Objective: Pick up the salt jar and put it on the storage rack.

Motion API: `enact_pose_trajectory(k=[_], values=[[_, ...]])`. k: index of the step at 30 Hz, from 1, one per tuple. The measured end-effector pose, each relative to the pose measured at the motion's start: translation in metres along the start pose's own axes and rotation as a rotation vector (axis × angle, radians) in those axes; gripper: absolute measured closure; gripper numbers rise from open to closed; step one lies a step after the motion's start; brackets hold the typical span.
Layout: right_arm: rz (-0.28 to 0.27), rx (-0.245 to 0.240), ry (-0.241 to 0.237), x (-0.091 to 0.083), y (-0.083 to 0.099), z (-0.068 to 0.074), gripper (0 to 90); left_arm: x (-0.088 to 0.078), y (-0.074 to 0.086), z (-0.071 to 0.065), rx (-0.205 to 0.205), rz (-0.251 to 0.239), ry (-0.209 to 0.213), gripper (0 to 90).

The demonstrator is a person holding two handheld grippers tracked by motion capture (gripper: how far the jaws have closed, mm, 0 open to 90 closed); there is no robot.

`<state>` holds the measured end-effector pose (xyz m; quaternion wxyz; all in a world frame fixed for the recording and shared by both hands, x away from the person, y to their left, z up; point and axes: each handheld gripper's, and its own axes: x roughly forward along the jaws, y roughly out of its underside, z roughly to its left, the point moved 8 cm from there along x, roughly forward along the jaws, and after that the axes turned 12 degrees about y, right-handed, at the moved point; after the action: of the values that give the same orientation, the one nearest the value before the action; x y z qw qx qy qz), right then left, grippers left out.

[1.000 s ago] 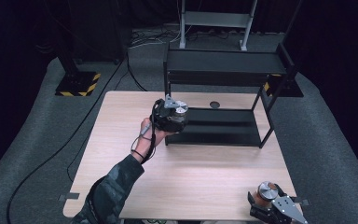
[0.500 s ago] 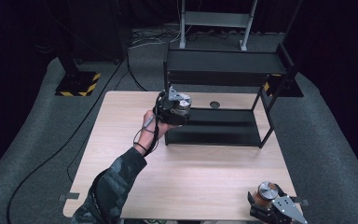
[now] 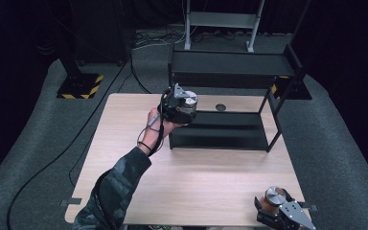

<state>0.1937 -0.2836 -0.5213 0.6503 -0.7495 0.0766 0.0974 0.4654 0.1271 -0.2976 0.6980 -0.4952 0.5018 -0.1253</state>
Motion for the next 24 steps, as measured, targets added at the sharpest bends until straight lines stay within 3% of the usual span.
enact_pose_trajectory(k=[24], values=[[0.003,-0.001,0.0,0.0,0.0,0.0,0.0,-0.012,-0.015,0.004,0.016,-0.011,-0.014,30.8]])
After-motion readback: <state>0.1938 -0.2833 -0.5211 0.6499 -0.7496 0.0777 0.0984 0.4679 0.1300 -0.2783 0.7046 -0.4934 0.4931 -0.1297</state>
